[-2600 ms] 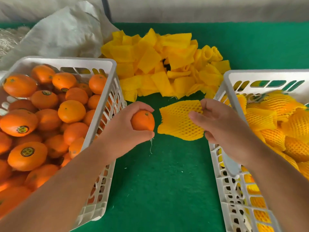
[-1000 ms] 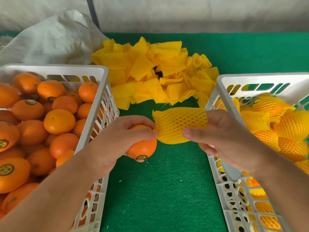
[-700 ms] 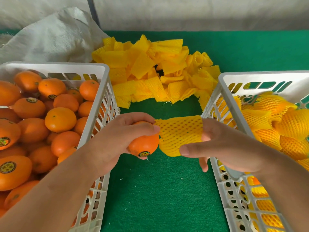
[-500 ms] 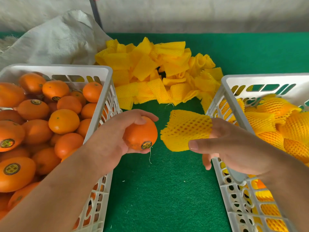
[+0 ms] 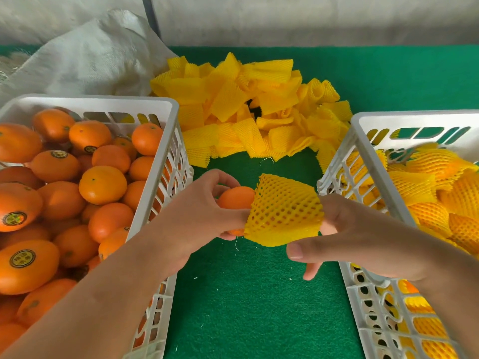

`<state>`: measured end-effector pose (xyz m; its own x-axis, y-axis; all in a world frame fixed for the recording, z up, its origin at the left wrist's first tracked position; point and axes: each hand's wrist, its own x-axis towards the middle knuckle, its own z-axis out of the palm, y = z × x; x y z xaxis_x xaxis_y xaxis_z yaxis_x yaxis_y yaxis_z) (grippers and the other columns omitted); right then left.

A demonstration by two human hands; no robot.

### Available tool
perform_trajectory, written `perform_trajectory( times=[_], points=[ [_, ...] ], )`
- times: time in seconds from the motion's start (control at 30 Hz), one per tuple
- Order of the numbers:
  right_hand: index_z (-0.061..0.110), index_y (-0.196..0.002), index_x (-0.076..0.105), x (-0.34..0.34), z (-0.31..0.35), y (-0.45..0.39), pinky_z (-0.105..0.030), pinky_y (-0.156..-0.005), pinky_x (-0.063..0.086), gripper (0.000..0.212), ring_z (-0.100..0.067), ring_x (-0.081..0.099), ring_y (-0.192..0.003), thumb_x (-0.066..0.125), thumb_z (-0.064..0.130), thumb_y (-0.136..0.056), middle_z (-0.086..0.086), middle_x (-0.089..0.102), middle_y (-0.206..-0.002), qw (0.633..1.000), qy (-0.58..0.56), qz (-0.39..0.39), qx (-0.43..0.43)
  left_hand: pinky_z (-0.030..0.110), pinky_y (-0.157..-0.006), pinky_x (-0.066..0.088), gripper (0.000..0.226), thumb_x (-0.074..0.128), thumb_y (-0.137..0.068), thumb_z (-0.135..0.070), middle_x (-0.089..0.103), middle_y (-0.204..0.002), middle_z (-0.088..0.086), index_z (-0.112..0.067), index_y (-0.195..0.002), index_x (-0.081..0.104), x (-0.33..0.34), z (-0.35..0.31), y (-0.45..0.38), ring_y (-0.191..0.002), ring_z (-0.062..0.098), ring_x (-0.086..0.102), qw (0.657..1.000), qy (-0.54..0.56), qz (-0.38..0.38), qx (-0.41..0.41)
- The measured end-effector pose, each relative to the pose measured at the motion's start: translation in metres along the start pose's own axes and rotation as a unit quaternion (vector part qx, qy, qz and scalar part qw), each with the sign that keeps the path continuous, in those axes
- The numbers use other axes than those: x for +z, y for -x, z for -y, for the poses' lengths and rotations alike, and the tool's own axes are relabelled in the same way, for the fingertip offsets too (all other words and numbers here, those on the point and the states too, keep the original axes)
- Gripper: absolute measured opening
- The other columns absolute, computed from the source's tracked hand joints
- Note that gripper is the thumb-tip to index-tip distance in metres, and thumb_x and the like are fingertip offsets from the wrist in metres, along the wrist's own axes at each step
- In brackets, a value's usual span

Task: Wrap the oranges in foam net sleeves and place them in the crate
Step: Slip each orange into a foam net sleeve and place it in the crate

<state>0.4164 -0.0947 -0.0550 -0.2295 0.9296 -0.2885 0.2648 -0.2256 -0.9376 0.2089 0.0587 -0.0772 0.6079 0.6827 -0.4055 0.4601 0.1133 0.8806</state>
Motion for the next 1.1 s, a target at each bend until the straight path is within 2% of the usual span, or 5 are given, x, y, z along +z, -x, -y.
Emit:
perform_trajectory(
  times=[0.2,0.37,0.57,0.83,1.1],
  points=[
    [0.050,-0.127,0.068,0.001,0.005,0.001,-0.024,-0.088,0.060,0.036,-0.014,0.080,-0.092,0.073,0.042,-0.093,0.014,0.072,-0.132,0.999,-0.035,-0.007,-0.023,0.027,-0.071,0.060,0.051,0.088,-0.060,-0.055,0.079,-0.105,-0.008,-0.041,-0.107,0.072,-0.001,-0.001,0.003,-0.084,0.014,0.077,0.999,-0.013,0.036,0.028],
    [0.060,-0.121,0.066,-0.001,0.003,0.001,-0.032,-0.093,0.053,0.035,-0.019,0.081,-0.091,0.075,0.057,-0.088,0.022,0.074,-0.122,0.999,-0.034,-0.009,-0.020,0.031,-0.076,0.057,0.048,0.094,-0.072,-0.050,0.077,-0.112,-0.007,-0.042,-0.115,0.075,-0.003,-0.003,0.006,-0.092,0.017,0.075,0.998,0.006,0.060,0.036],
    [0.056,-0.123,0.067,-0.002,0.001,-0.001,-0.022,-0.094,0.054,0.032,-0.019,0.079,-0.099,0.072,0.041,-0.095,0.020,0.073,-0.128,0.999,-0.050,0.013,-0.014,0.048,-0.087,0.056,0.082,0.102,-0.058,-0.034,0.079,-0.114,0.002,-0.027,-0.129,0.061,-0.004,-0.001,0.001,-0.098,0.025,0.075,0.998,0.053,0.035,0.015],
    [0.029,-0.138,0.066,-0.005,-0.004,-0.001,-0.051,-0.114,0.047,0.041,-0.026,0.072,-0.119,0.071,0.029,-0.098,0.001,0.070,-0.138,0.999,-0.036,-0.010,0.011,0.054,-0.093,0.052,0.064,0.092,-0.078,-0.024,0.078,-0.105,0.013,-0.005,-0.127,0.056,-0.002,-0.006,0.003,-0.091,0.028,0.070,0.989,0.130,0.062,0.024],
    [0.025,-0.139,0.065,-0.006,-0.008,0.000,-0.051,-0.113,0.050,0.041,-0.027,0.069,-0.124,0.071,0.023,-0.098,-0.002,0.070,-0.139,0.999,-0.040,-0.015,0.003,0.061,-0.103,0.053,0.045,0.087,-0.084,-0.022,0.076,-0.114,0.019,-0.006,-0.121,0.067,-0.002,-0.004,0.006,-0.103,0.036,0.071,0.983,0.154,0.090,0.041]
  ],
)
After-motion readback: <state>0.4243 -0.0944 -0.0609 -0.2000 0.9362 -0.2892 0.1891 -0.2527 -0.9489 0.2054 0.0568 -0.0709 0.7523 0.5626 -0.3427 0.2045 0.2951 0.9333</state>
